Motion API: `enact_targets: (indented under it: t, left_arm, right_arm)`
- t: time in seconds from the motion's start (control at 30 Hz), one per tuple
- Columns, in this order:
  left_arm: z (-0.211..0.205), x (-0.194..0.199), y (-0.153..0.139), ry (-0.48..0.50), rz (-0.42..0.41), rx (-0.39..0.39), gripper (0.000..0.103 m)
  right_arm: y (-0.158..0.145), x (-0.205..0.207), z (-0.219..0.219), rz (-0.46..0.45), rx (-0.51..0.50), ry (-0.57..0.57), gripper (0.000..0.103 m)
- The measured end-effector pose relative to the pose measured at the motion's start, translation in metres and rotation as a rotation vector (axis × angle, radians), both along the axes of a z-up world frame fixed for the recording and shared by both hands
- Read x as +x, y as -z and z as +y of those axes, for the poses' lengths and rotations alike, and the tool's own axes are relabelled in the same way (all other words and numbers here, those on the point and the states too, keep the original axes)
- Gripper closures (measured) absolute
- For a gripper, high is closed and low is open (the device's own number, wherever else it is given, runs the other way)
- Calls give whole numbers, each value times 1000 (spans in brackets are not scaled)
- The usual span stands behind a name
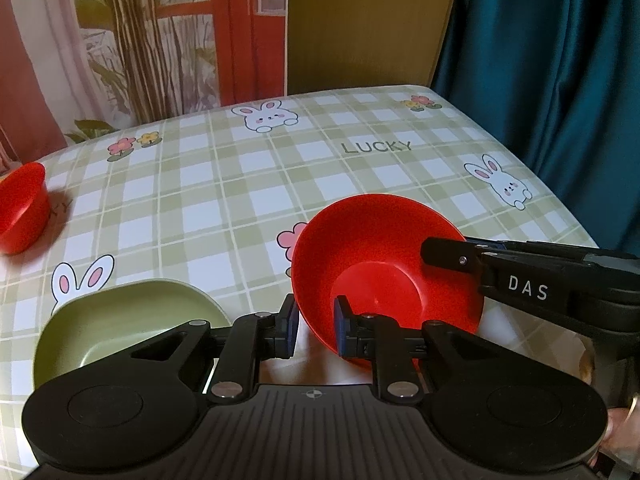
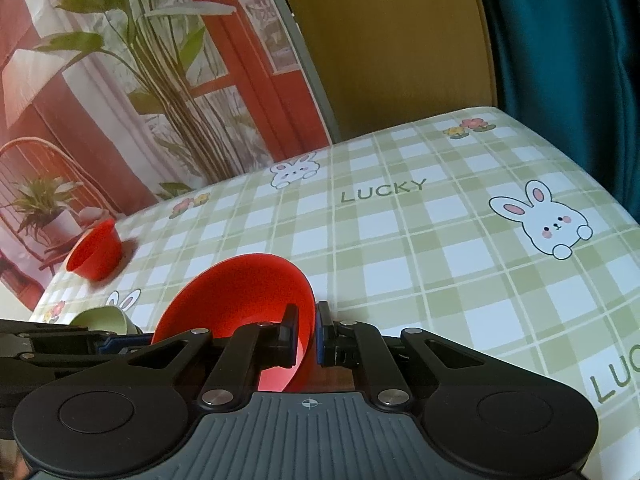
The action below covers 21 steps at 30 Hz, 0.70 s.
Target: Organize plates and bowls
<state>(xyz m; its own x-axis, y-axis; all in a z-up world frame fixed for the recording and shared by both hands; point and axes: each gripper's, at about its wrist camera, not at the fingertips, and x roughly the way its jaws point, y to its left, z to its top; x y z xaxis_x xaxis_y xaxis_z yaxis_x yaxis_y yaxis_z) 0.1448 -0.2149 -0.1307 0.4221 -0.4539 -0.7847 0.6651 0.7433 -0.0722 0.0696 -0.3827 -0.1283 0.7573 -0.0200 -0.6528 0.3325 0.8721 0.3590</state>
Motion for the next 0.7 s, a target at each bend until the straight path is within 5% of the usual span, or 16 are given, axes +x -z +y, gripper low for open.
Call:
enact_targets:
  t: [0.7]
  left_arm:
    - [31,-3,-31,-38,-47,-64,83]
  right_arm:
    - [-29,16,28,-14,-28,-43,93]
